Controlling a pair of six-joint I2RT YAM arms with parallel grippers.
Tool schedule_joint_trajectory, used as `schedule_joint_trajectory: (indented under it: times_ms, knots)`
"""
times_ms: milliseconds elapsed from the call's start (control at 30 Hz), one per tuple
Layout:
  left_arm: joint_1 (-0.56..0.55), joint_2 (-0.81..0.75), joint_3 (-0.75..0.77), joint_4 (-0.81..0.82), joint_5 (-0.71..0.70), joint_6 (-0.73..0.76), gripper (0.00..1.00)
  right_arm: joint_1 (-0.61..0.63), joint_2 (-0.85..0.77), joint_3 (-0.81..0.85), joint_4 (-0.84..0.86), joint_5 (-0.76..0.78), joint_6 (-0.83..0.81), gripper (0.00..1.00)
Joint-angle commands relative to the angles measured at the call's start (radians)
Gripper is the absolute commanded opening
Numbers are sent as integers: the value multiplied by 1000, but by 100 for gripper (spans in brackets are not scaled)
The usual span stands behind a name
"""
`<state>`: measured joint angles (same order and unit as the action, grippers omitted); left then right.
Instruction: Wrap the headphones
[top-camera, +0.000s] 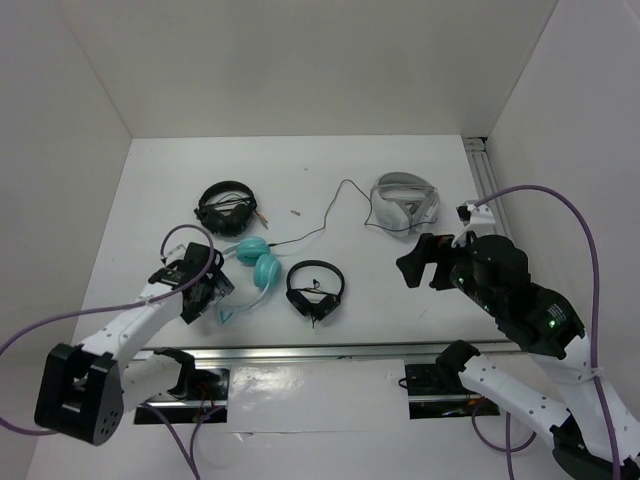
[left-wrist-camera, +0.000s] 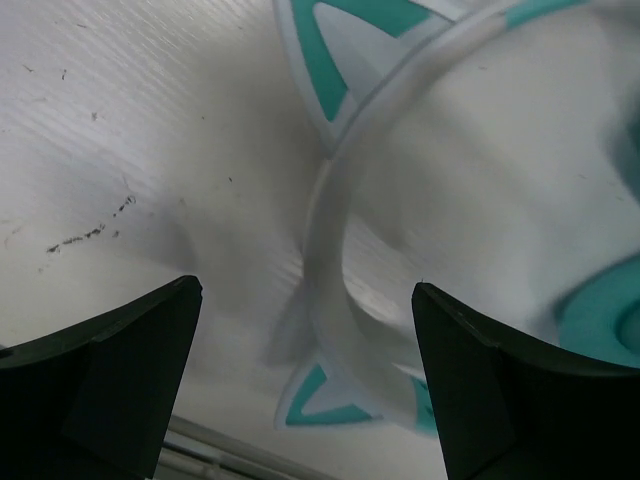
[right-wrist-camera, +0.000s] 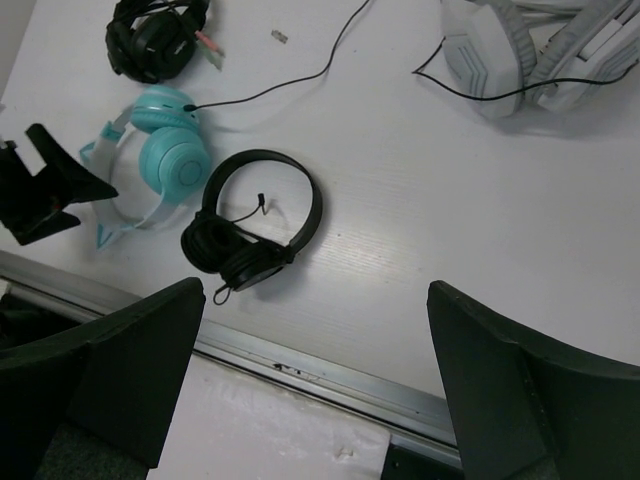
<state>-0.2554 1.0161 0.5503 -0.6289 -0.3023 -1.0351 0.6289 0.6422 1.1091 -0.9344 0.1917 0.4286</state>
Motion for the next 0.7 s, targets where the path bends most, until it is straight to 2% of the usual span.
schedule_joint_trajectory:
  times_ms: [0, 133, 300, 333, 400, 500, 567, 667]
  knots:
    - [42, 94, -26, 181, 0, -2, 100, 5, -32, -9, 71, -44, -5, 100]
    - [64, 171, -3, 181, 22, 9, 97, 5, -52, -18, 71, -64, -5, 100]
    - [74, 180, -12, 181, 31, -2, 84, -20, -61, 1, 71, -98, -14, 100]
    - [74, 180, -12, 170, 31, -2, 76, -20, -61, 1, 71, -98, -14, 100]
    - [74, 180, -12, 155, 31, -14, 72, -43, -61, 24, 71, -110, -24, 100]
    - [74, 144, -33, 144, 31, -14, 60, -54, -52, 37, 62, -133, -33, 100]
    - [74, 135, -33, 144, 22, -14, 47, -63, -52, 46, 62, -143, -33, 100]
    - [84, 160, -33, 121, 22, -14, 21, -63, -52, 55, 62, -156, -33, 100]
